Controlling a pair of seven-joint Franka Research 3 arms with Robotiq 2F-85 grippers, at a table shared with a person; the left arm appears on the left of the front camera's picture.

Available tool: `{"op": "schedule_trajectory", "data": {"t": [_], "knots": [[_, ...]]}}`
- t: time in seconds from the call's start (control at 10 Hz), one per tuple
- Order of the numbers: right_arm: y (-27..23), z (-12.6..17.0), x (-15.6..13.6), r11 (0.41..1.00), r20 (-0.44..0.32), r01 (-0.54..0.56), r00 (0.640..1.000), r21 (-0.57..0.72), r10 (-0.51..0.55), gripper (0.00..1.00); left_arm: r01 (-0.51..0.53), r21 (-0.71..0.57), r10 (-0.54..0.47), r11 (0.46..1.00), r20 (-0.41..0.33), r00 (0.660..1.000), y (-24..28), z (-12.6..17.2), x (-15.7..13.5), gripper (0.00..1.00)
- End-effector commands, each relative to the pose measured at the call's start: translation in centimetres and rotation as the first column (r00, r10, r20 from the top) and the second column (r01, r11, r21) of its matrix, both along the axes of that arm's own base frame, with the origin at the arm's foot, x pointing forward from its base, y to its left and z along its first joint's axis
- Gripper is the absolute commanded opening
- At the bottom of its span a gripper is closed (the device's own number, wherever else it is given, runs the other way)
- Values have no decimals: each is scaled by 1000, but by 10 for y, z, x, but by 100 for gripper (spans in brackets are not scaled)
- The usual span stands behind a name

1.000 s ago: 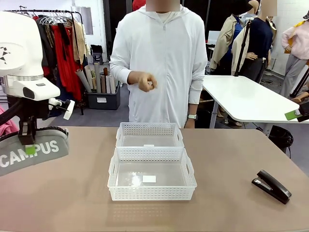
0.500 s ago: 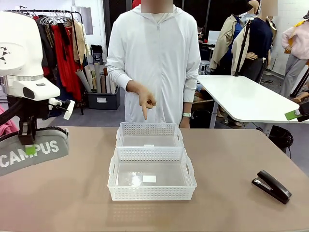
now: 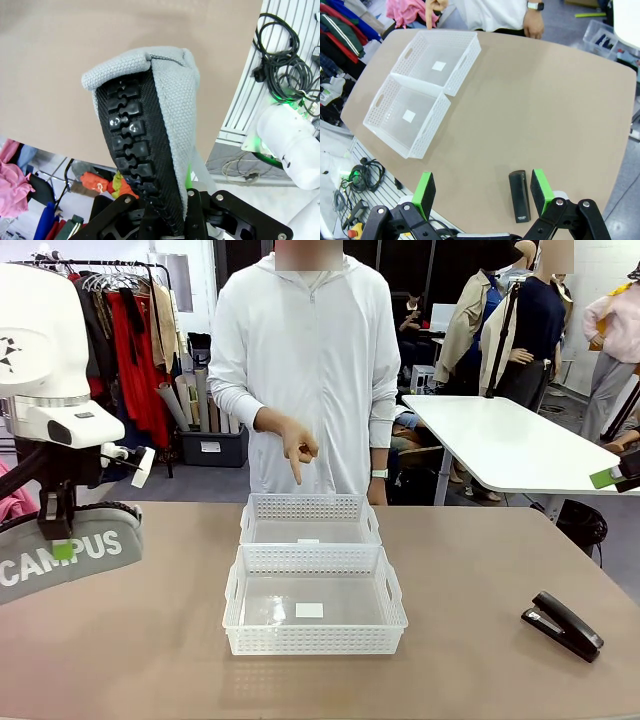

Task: Distribute items into two baskets.
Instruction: Place the picked Pencil pouch into the Organizing basket as instructed by the person.

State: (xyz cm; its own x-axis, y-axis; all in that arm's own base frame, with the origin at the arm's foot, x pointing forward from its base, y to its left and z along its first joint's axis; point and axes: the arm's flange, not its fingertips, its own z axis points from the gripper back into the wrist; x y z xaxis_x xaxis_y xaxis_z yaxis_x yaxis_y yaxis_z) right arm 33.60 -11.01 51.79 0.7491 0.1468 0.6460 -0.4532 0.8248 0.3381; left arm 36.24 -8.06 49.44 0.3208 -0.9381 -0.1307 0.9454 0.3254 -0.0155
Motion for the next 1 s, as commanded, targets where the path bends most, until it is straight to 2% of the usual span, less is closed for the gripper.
{"op": "schedule_trajectory", "data": {"t": [0.0, 0.2, 0.9], "knots": [[0, -1, 0, 1000, 21, -16, 1000, 21, 15, 100, -5, 2, 5, 1000, 2, 1000, 4, 2, -2, 0], [0, -1, 0, 1000, 21, -16, 1000, 21, 15, 100, 0, 0, 0, 1000, 0, 1000, 0, 0, 0, 0], [0, -1, 0, 1000, 21, -16, 1000, 21, 15, 100, 187, -80, -183, 979, 47, 982, -27, 32, 76, 0]]}}
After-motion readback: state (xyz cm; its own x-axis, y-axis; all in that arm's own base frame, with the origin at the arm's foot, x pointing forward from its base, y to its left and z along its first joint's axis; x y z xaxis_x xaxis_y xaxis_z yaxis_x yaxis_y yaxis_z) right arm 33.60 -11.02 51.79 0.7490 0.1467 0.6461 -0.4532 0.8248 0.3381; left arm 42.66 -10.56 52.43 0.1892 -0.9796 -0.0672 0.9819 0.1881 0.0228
